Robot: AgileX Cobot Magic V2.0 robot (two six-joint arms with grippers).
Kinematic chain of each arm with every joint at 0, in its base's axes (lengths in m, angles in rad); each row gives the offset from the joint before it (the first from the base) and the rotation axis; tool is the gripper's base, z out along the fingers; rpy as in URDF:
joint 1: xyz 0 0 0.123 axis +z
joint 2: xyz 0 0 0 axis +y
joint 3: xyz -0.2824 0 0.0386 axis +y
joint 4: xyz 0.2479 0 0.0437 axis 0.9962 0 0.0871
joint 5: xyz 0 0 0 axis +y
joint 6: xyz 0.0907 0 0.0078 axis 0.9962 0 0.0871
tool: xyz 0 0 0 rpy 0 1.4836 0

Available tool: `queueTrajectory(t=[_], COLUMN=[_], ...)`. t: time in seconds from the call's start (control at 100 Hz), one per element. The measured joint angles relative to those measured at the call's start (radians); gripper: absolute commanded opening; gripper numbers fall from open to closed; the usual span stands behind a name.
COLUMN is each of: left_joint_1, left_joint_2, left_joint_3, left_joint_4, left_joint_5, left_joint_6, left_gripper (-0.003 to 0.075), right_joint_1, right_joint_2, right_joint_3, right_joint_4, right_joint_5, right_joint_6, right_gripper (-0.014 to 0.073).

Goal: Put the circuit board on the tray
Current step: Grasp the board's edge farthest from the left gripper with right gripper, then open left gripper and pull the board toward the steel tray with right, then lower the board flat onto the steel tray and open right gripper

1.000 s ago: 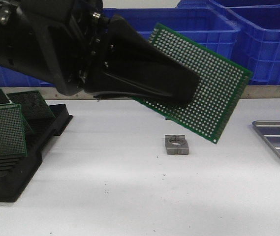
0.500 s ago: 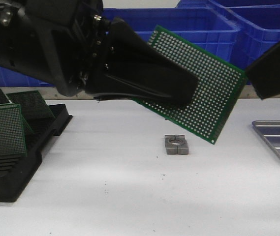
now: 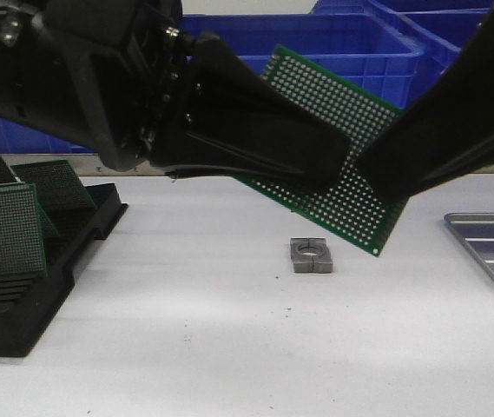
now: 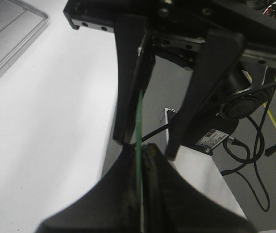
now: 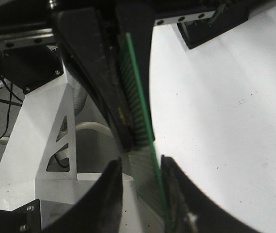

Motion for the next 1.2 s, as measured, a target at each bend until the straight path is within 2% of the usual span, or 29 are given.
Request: queueTrajectory(t=[0.14, 0.3, 0.37, 0.5, 0.55, 0.61, 0.84, 1.02, 1.2], left_joint_1=[0.000, 0.000, 0.000, 0.000, 0.000, 0.000, 0.000, 0.000, 0.000], left_joint_2=[0.000, 0.000, 0.000, 0.001, 0.001, 0.001, 0.001, 0.001, 0.001], left_joint_3=[0.000, 0.000, 0.000, 0.000, 0.000, 0.000, 0.000, 0.000, 0.000], left_joint_4=[0.010, 0.020, 0.020, 0.012, 0.005, 0.001, -0.001, -0.002, -0.003], left_joint_5=[0.012, 0.024, 0.024, 0.018, 0.023, 0.028, 0.029, 0.029, 0.029], left_joint_6=[0.007, 0.008, 0.008, 0.006, 0.004, 0.004, 0.003, 0.003, 0.002], left_gripper=[-0.0017, 0.0000, 0.0076, 0.0316, 0.0378, 0.0416, 0.0421, 0.0421, 0.0421], right_joint_1=[0.000, 0.000, 0.000, 0.002, 0.004, 0.004, 0.004, 0.000, -0.104], right_joint_2=[0.000, 0.000, 0.000, 0.000, 0.000, 0.000, 0.000, 0.000, 0.000], right_joint_3=[0.000, 0.000, 0.000, 0.000, 0.000, 0.000, 0.000, 0.000, 0.000], right_joint_4=[-0.002, -0.006, -0.006, -0.002, 0.000, 0.002, 0.002, -0.029, -0.091], right_joint_5=[0.007, 0.024, 0.026, 0.033, 0.028, 0.026, 0.095, 0.086, 0.078], right_joint_6=[-0.004, -0.014, -0.015, -0.013, -0.011, -0.009, -0.002, 0.007, 0.032], right_gripper=[-0.0074, -0.0070, -0.0070, -0.0070, -0.0070, -0.0070, -0.0070, -0.0070, -0.0070])
